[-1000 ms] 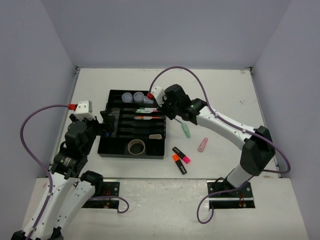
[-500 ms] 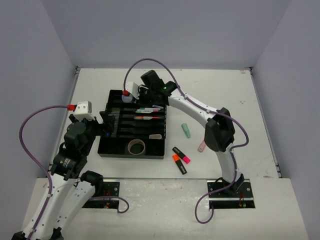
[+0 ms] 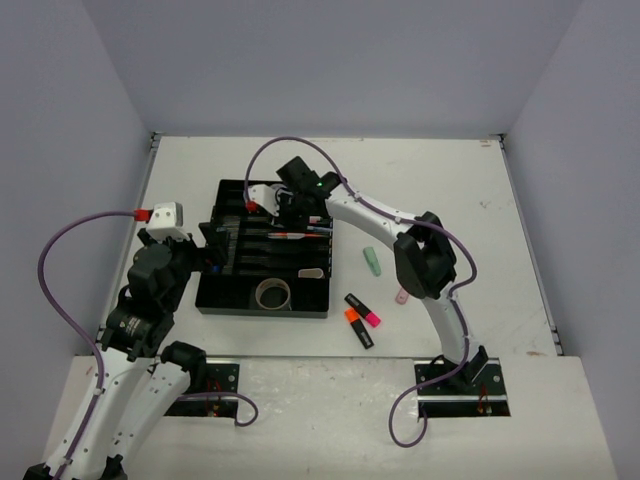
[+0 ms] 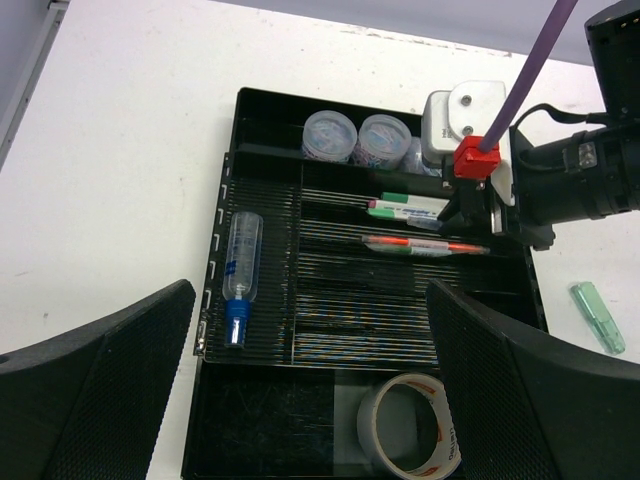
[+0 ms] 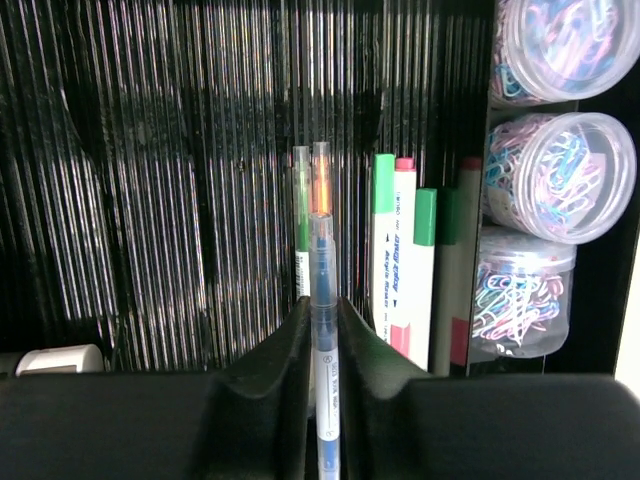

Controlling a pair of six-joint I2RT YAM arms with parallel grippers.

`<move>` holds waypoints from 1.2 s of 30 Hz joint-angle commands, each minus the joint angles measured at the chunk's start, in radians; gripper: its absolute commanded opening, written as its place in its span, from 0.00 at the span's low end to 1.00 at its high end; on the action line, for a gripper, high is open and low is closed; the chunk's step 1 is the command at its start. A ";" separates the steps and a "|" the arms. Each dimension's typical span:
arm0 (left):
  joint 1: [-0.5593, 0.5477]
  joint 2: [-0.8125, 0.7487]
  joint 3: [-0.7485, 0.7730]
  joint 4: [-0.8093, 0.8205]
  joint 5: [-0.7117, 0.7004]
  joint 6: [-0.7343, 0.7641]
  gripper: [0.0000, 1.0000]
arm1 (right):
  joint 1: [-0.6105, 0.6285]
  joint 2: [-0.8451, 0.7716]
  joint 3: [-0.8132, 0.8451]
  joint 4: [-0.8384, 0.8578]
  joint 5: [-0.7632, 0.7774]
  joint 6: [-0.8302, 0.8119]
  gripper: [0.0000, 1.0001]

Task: Sort the stationery into containers
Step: Place the pen in the storage box, then pick up the stationery from the center of the board.

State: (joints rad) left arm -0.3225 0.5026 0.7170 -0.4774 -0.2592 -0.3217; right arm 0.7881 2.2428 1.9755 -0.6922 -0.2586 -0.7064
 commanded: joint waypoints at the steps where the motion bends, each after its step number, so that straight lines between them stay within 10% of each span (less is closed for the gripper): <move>1: 0.008 -0.004 0.010 0.043 0.003 0.013 1.00 | 0.011 0.025 0.042 -0.035 -0.022 -0.024 0.23; 22: 0.008 -0.003 0.009 0.045 -0.005 0.013 1.00 | 0.003 -0.170 0.006 0.084 0.025 0.185 0.29; 30: 0.007 -0.002 0.009 0.040 -0.006 0.009 1.00 | -0.217 -0.711 -0.702 0.443 0.162 0.779 0.45; 36: 0.007 0.010 0.013 0.031 -0.027 0.004 1.00 | -0.253 -0.701 -0.848 0.314 0.335 0.843 0.47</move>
State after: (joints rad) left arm -0.3218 0.5032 0.7170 -0.4761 -0.2611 -0.3216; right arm 0.5118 1.4743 1.2267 -0.3616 -0.0538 -0.0061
